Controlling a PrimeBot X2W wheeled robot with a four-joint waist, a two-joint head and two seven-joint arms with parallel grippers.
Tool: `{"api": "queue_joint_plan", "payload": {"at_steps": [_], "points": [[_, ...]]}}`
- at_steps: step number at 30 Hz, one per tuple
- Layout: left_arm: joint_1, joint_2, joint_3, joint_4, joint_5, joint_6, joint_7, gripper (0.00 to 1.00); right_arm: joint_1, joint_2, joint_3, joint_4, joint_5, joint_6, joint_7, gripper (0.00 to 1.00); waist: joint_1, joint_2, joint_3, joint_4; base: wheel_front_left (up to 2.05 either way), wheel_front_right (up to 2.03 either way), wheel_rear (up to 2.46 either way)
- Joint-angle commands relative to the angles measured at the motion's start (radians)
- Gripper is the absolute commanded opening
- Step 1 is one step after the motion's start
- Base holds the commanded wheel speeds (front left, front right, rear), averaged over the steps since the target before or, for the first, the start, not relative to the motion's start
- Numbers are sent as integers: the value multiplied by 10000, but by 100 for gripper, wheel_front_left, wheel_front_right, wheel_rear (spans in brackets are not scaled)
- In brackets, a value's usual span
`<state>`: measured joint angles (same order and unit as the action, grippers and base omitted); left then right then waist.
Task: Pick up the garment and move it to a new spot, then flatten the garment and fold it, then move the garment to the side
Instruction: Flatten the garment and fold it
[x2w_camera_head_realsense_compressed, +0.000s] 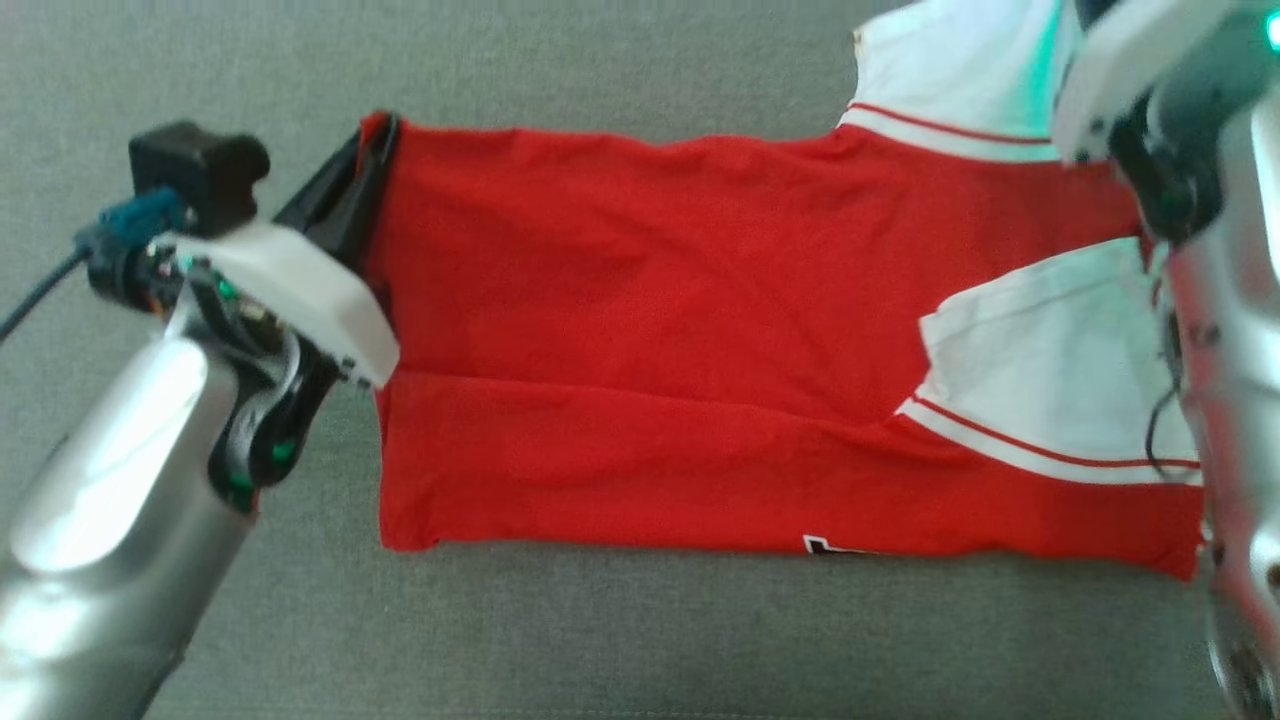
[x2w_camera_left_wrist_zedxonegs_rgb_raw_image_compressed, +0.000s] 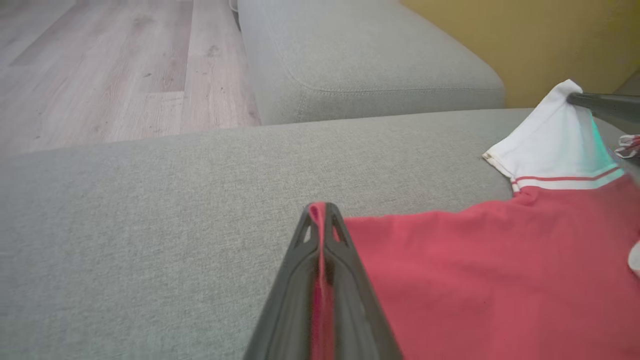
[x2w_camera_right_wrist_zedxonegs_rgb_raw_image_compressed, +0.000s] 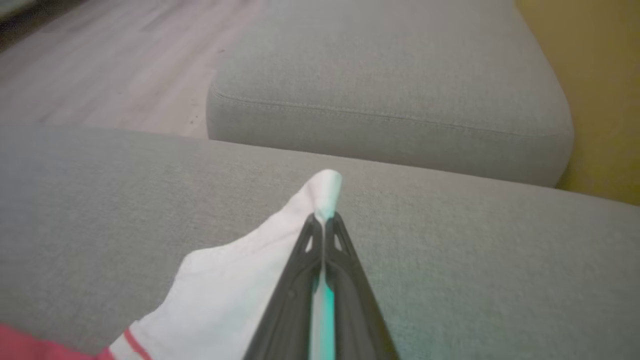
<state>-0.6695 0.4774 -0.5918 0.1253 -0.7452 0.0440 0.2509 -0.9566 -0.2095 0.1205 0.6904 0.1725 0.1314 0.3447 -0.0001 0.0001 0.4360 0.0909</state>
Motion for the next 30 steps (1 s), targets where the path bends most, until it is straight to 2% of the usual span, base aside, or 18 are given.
{"api": "queue_joint_plan", "payload": {"at_steps": [1,7,13,16,21,24,25,26,27,28,29,30], "points": [[63,545,450,-317,6,46,-109,0,357,-68,200,-540,247,-7,-203,0,1,-1,-334,-142,0,0,0],[975,864,460,-770,-84,196,-284,0,1976,-698,434,-2231,1139,-7,-963,0,1,-1,-962,-363,0,0,0],[2001,864,558,-1256,-249,534,-758,0,4104,-730,-3,-4136,1406,-7,-1280,0,1,-1,-1540,-488,0,0,0],[2805,779,598,-1400,-397,730,-1182,0,5526,-445,-413,-5130,1229,-7,-1377,0,1,-1,-1802,-537,0,0,0],[3750,601,523,-1241,-535,875,-1679,0,6774,8,-700,-5777,912,-7,-1587,0,1,-1,-2024,-628,0,0,0],[4119,409,461,-983,-539,906,-2062,0,7223,262,-850,-5799,767,-7,-1887,10,1,-1,-2116,-656,0,0,0],[4203,325,458,-893,-548,901,-2216,0,7339,327,-882,-5786,702,-7,-2005,16,1,-1,-2145,-659,0,0,0],[4279,230,458,-805,-556,912,-2368,0,7458,397,-925,-5770,640,-7,-2119,16,1,-1,-2180,-663,0,0,0],[4348,152,449,-718,-547,919,-2511,4,7571,470,-985,-5758,574,-7,-2251,21,1,-1,-2219,-667,0,0,0],[4405,90,442,-641,-499,922,-2692,27,7690,526,-1010,-5744,507,-7,-2375,29,1,-1,-2266,-672,0,0,0],[4405,90,442,-641,-499,922,-2692,27,7690,526,-1010,-5744,507,-7,-2375,29,1,-1,-2266,-672,0,0,0],[4484,16,449,-567,-487,932,-2868,49,7805,564,-1000,-5755,443,-7,-2527,38,1,-1,-2310,-681,0,0,0]]}}
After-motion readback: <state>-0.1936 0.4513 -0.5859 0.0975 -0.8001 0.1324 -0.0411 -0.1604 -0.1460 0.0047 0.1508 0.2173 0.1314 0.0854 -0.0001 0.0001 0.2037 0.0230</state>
